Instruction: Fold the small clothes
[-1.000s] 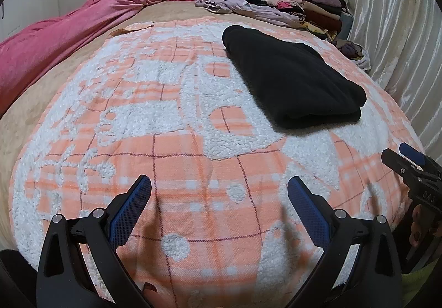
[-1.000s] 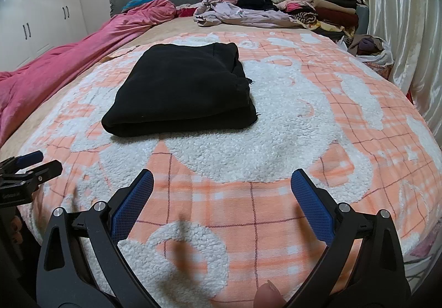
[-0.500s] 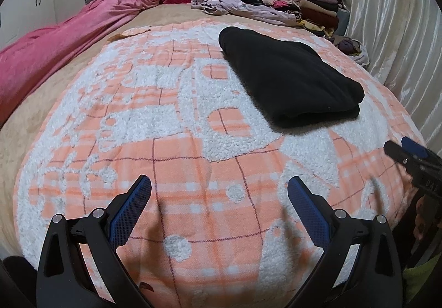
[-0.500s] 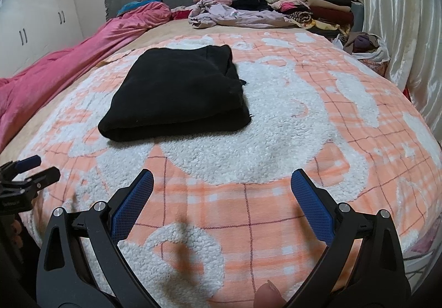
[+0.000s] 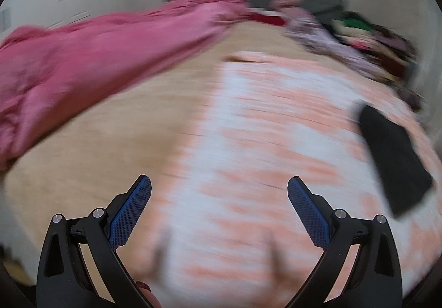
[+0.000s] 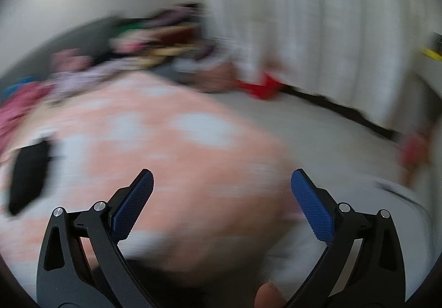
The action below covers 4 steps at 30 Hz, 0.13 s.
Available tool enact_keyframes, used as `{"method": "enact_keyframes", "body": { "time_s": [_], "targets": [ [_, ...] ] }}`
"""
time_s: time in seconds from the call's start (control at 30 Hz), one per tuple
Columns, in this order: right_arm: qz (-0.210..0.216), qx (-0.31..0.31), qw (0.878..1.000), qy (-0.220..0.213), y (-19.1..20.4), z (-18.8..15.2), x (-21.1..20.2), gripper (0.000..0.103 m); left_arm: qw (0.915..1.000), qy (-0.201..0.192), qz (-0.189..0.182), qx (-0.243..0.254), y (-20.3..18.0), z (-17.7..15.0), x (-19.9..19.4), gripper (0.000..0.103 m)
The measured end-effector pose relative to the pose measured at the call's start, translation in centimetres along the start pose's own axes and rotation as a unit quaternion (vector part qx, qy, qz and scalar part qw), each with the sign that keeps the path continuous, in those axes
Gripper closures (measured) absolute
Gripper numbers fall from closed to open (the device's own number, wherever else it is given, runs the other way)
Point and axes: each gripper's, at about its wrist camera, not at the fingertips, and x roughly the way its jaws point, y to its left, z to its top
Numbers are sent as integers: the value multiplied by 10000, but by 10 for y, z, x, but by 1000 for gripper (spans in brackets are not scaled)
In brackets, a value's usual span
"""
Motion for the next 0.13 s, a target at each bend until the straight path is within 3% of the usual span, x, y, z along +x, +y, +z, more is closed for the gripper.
{"method": "enact_keyframes", "body": {
  "time_s": [0.07,0.13],
  "targets": [
    [-912,314,9945,415,-70,-10,27,9,9992,136,360,-76,34,14,18,4],
    [-1412,625,9854,724,-121,-20,48,9,9964,210,783,-228,73,26,39,4]
  ]
}}
